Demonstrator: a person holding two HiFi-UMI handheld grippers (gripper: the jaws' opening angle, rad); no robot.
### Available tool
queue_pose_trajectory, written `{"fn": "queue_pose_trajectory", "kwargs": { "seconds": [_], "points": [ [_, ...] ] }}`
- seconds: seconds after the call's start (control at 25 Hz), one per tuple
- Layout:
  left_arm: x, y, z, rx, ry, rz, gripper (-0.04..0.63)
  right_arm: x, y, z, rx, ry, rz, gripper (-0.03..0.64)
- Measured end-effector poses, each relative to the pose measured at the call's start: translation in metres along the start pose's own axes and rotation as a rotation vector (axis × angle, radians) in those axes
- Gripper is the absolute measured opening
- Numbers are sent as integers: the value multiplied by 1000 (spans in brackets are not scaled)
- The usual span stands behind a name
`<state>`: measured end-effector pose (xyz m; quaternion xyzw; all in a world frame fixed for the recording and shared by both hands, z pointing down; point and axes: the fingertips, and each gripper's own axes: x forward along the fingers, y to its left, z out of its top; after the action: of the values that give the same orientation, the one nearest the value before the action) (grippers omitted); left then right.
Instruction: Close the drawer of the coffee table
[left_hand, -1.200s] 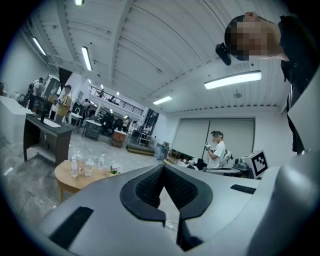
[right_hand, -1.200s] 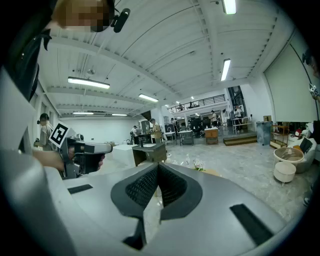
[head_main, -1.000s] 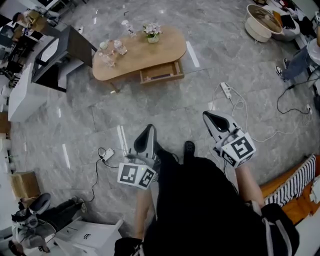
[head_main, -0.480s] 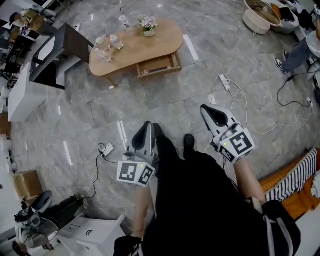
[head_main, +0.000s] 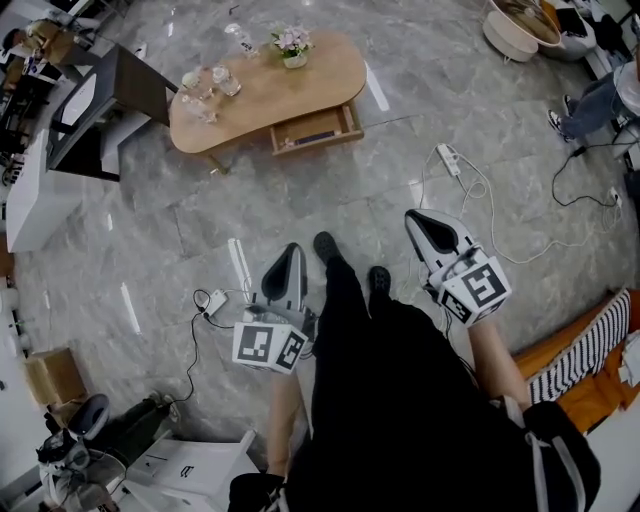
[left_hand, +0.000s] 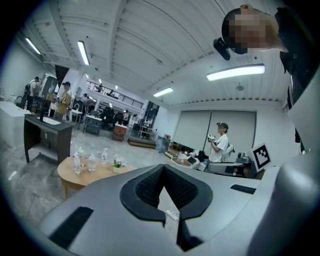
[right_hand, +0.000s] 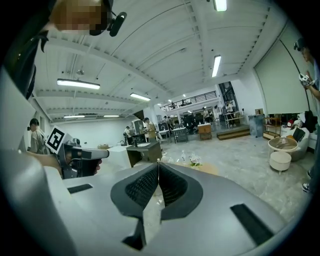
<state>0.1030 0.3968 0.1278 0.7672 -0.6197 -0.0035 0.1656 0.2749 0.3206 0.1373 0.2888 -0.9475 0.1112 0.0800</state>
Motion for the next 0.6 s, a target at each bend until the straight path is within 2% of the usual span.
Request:
{"fn": "queue_pose_trajectory", "kwargs": {
  "seconds": [0.28, 0.6],
  "points": [
    [42, 77, 27, -10, -2, -22, 14, 83, -12, 30, -8, 5, -45, 14],
    [93, 156, 48, -22, 6, -110, 14, 163, -18, 58, -47, 13, -115, 13]
  ]
}}
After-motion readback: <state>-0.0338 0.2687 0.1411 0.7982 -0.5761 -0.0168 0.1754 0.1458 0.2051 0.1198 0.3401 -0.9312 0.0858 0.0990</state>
